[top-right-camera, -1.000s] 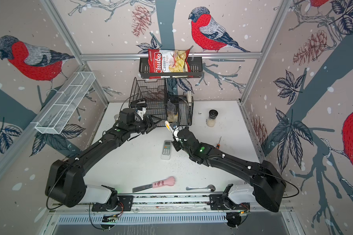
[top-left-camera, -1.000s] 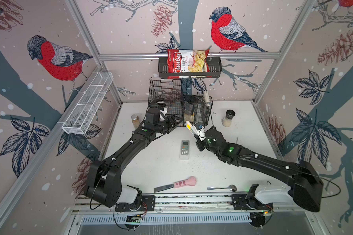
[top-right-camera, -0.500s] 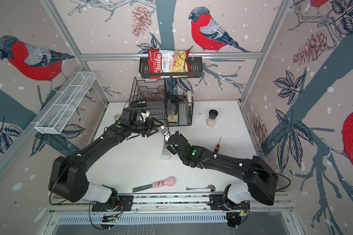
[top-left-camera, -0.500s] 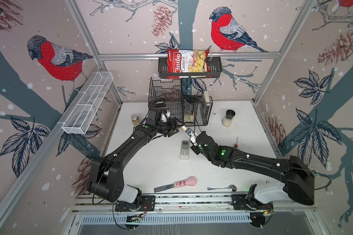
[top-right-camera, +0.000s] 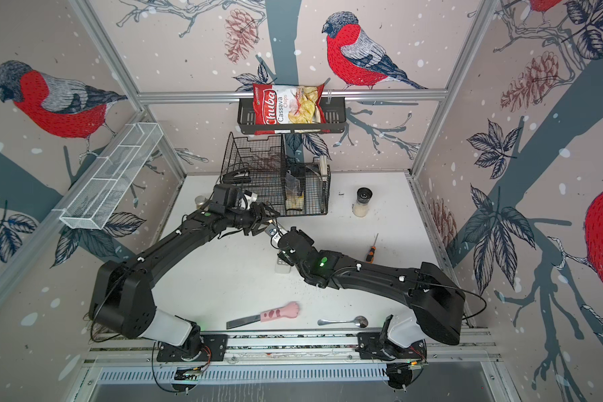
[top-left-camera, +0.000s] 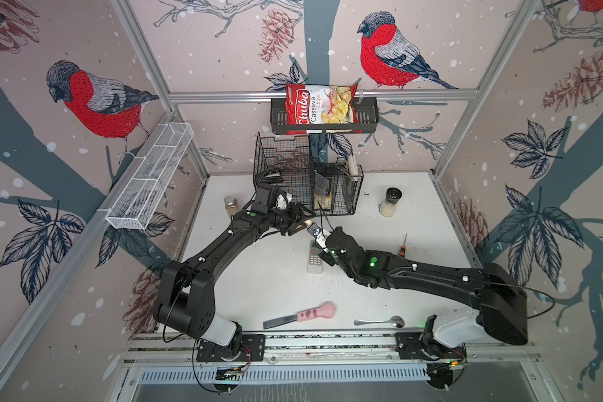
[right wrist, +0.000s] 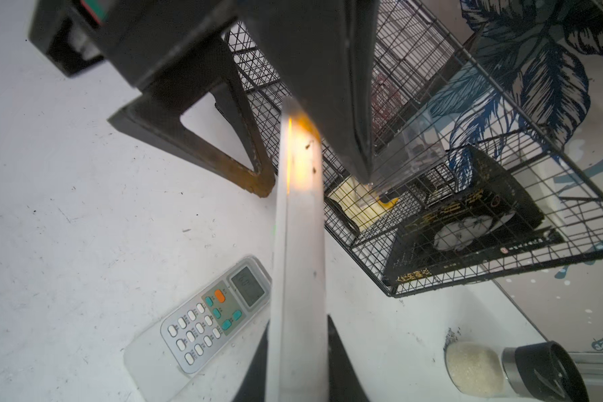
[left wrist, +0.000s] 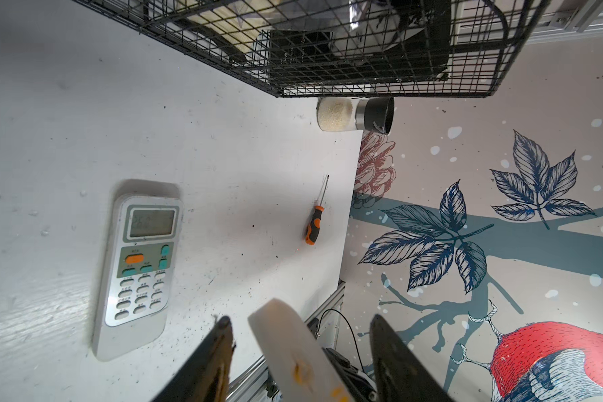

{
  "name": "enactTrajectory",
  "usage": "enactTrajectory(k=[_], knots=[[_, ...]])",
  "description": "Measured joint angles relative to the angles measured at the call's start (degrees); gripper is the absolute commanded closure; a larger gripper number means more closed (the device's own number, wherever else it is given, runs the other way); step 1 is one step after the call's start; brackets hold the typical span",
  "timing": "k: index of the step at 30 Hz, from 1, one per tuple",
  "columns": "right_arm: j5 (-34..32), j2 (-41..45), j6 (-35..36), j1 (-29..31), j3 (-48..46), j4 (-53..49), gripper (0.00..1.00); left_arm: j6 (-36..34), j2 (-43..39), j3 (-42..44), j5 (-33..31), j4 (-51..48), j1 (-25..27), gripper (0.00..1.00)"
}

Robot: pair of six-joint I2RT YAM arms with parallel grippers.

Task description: Unload the batteries from the remote control

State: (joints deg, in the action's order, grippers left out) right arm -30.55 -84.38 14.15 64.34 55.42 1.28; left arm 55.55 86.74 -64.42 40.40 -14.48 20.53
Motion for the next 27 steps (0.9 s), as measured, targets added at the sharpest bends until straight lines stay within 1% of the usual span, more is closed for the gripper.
enactTrajectory(k=[11, 15, 22, 27], knots=[[-2.05, -2.97, 1.14, 0.63, 2.36, 0.07, 0.89, 0.11, 2.05, -1.29, 0.04, -1.18, 0.00, 0.53], [-2.73, -3.54, 2.23, 0.68, 2.99, 0.20, 0.88, 0.72, 2.51, -1.90, 0.04, -1.20, 0.00, 0.60], [-4.26, -4.46, 3.30, 1.22, 3.63, -0.04, 0.85, 2.21, 3.26, -2.80, 0.02, -2.56, 0.00, 0.68], [-5.81, -4.96, 3.91, 1.73, 4.09, -0.22, 0.82, 2.93, 3.56, -3.10, 0.07, -2.58, 0.00, 0.77]])
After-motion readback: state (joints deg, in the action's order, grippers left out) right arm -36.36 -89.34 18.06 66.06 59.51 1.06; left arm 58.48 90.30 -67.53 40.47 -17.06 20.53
